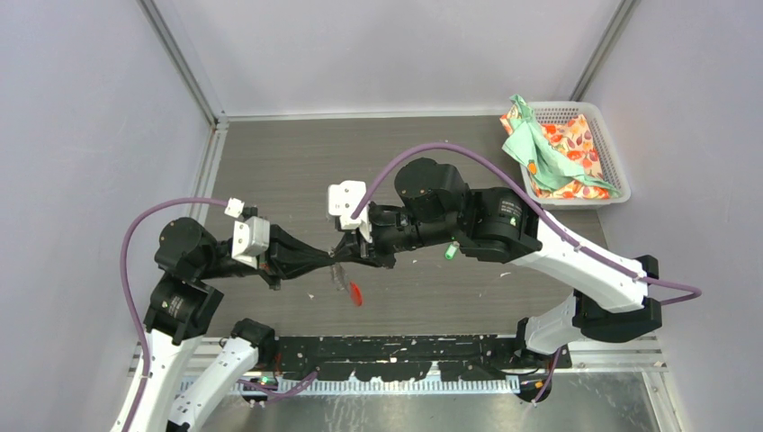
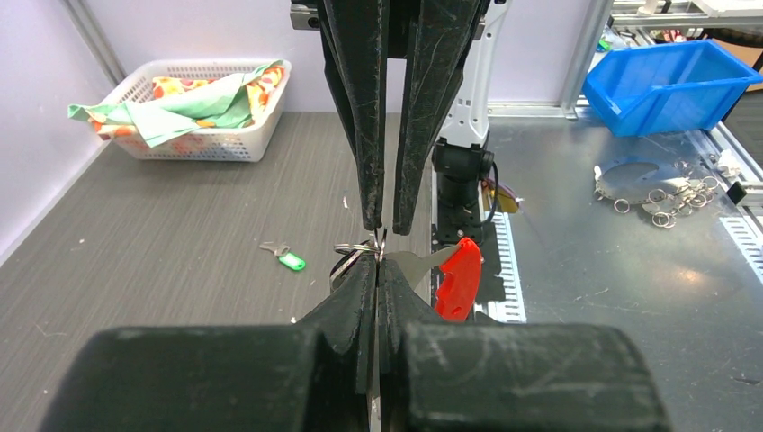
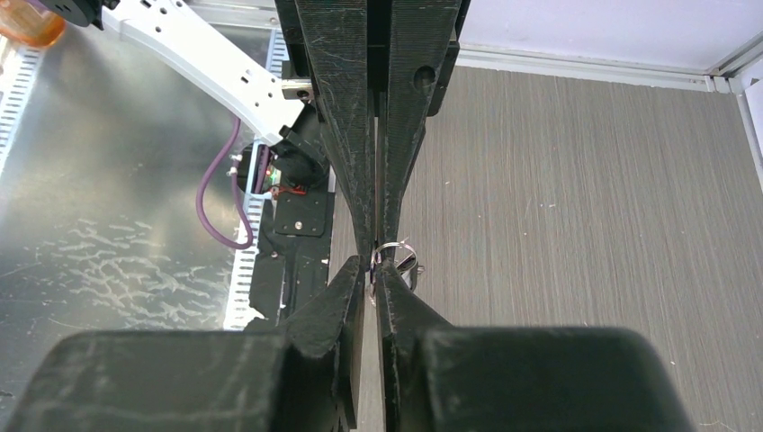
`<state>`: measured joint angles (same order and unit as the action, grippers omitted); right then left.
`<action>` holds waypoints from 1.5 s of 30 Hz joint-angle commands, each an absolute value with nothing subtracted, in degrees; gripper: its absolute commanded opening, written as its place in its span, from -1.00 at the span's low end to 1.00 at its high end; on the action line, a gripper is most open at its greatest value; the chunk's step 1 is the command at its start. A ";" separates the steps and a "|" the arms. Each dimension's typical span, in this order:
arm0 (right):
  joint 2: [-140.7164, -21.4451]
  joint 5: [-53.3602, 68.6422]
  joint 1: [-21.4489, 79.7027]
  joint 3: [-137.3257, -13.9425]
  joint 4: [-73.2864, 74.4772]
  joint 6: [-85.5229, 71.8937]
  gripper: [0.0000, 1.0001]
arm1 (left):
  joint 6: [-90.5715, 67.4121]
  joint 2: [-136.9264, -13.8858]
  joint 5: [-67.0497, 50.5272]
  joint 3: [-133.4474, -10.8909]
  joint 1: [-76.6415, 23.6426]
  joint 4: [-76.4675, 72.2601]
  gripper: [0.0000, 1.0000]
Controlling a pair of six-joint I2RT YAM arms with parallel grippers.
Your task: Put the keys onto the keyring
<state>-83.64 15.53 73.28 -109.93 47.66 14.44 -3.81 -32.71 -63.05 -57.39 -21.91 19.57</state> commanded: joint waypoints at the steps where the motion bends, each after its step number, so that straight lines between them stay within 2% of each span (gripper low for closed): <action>1: -83.94 15.53 73.21 -109.55 46.75 14.44 -0.69 | -3.09 -32.35 -63.24 -58.83 -22.06 17.30 -0.99; 6: -84.19 14.71 73.24 -109.16 47.03 14.49 -0.62 | -3.00 -32.43 -62.93 -59.01 -22.06 17.25 -0.99; 12: -84.19 13.80 73.27 -108.91 46.84 14.58 -0.66 | -3.03 -32.43 -62.89 -59.15 -22.06 17.31 -0.99; 20: -83.74 13.96 73.29 -108.17 46.48 14.57 -0.50 | -2.99 -32.35 -62.29 -59.28 -22.06 17.23 -0.99; 25: -83.32 13.62 73.24 -107.71 45.75 14.49 -0.62 | -2.91 -32.43 -62.10 -59.38 -22.06 17.30 -0.99; 30: -83.59 11.79 73.26 -106.85 45.93 14.95 -0.66 | -2.97 -32.52 -61.47 -59.75 -22.06 17.23 -0.99; 35: -83.65 8.88 73.26 -105.52 45.93 16.04 -0.60 | -3.47 -32.77 -60.56 -60.45 -22.06 16.83 -0.99; 38: -83.04 8.10 73.30 -105.00 44.54 15.96 -0.73 | -3.60 -32.95 -60.56 -60.62 -22.06 16.84 -0.99; 40: -82.74 7.39 73.30 -104.67 43.88 16.25 -0.96 | -3.76 -33.02 -60.49 -60.56 -22.06 16.80 -0.99; 45: -81.15 6.51 73.30 -103.12 41.70 16.34 -0.99 | -4.08 -33.22 -60.80 -60.63 -22.06 16.79 -0.99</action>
<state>-82.28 8.95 73.28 -104.77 44.14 15.99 -2.85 -33.34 -59.53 -57.41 -21.85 21.89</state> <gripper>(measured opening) 0.017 0.009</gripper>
